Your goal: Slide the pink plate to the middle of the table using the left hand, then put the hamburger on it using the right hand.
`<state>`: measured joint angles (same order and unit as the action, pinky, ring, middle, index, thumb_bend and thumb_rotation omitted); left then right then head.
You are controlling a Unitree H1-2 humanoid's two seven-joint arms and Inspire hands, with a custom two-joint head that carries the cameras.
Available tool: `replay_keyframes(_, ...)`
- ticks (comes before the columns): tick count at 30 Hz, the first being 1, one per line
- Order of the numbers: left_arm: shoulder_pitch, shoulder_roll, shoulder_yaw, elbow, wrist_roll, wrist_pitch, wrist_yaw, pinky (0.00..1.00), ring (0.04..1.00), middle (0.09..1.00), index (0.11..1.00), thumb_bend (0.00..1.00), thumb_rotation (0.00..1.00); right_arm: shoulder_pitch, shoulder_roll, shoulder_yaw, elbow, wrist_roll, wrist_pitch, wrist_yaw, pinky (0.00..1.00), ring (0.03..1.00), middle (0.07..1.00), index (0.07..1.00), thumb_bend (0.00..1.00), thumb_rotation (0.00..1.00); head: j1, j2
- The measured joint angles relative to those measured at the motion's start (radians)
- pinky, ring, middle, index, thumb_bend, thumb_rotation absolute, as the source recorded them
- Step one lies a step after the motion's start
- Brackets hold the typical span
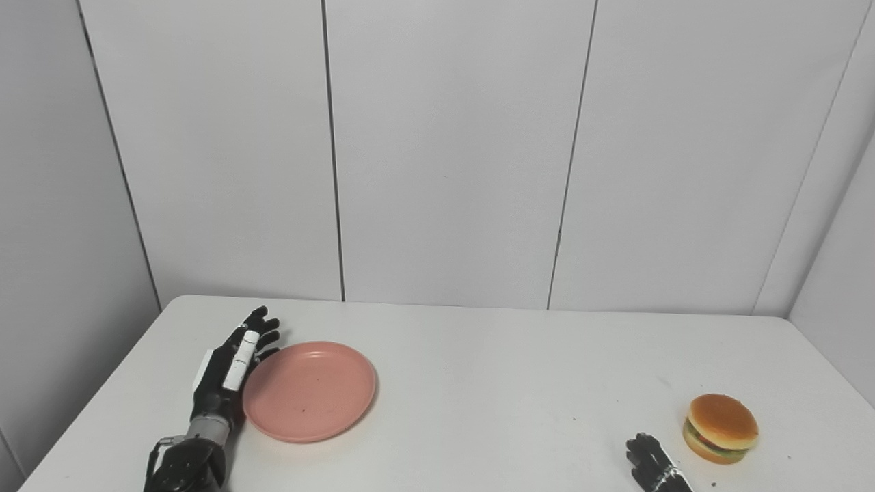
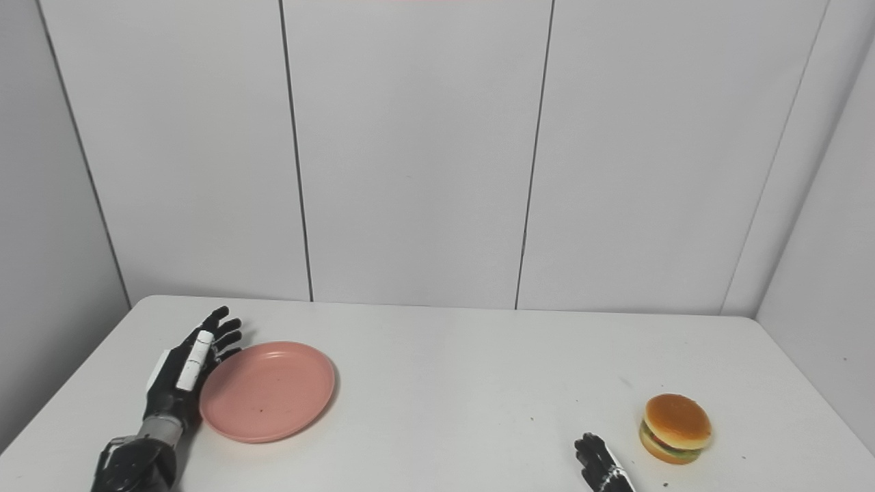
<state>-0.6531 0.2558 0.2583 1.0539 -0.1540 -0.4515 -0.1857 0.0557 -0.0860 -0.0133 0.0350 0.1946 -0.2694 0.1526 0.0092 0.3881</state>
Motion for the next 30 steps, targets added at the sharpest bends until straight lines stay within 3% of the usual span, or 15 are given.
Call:
replay_keyframes(8,-0.002,-0.011,-0.024,-0.008,0.007,0.000,0.007,0.75,0.831,0.822,0.840,0.95,0.83,0.004,0.002,0.006,-0.022,-0.012,0.038,-0.013,0.98,0.939,0.897,0.882,0.79,0.88,-0.034,0.043)
replay_keyframes(22,-0.007,-0.057,-0.052,-0.030,0.003,0.000,-0.002,0.77,0.843,0.826,0.828,0.93,0.83,0.012,0.012,0.028,-0.065,-0.065,0.103,-0.048,0.99,0.919,0.888,0.878,0.78,0.90,-0.110,0.106)
replay_keyframes(30,-0.006,-0.070,-0.071,-0.039,0.004,0.000,0.006,0.80,0.857,0.839,0.844,0.92,0.82,0.013,0.017,0.046,-0.076,-0.088,0.112,-0.055,0.99,0.923,0.895,0.884,0.78,0.91,-0.143,0.120)
